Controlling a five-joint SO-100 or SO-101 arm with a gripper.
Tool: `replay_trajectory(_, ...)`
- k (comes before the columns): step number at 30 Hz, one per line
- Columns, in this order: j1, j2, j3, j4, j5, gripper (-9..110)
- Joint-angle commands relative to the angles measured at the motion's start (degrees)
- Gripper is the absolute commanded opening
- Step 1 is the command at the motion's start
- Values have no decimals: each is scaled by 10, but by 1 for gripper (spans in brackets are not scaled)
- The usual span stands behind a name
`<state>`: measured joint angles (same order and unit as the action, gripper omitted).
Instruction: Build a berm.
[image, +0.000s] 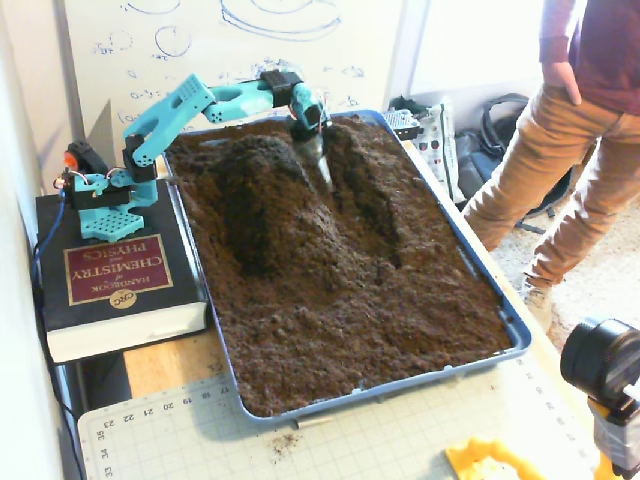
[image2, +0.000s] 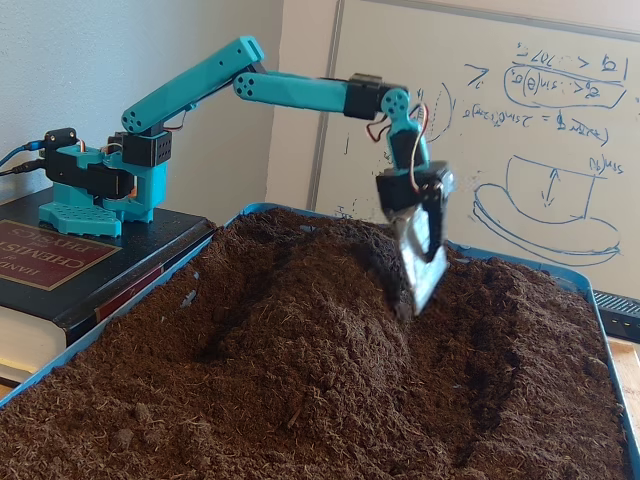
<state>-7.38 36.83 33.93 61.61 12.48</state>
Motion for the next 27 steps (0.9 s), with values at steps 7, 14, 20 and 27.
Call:
replay_trajectory(7, 88, -113, -243, -86, 19, 0)
replay_trajectory(14, 136, -172, -167, -104, -76, 0)
replay_trajectory(20, 154, -168, -81, -98, -136, 0)
replay_trajectory(27, 153, -110, 64, -98, -200, 0)
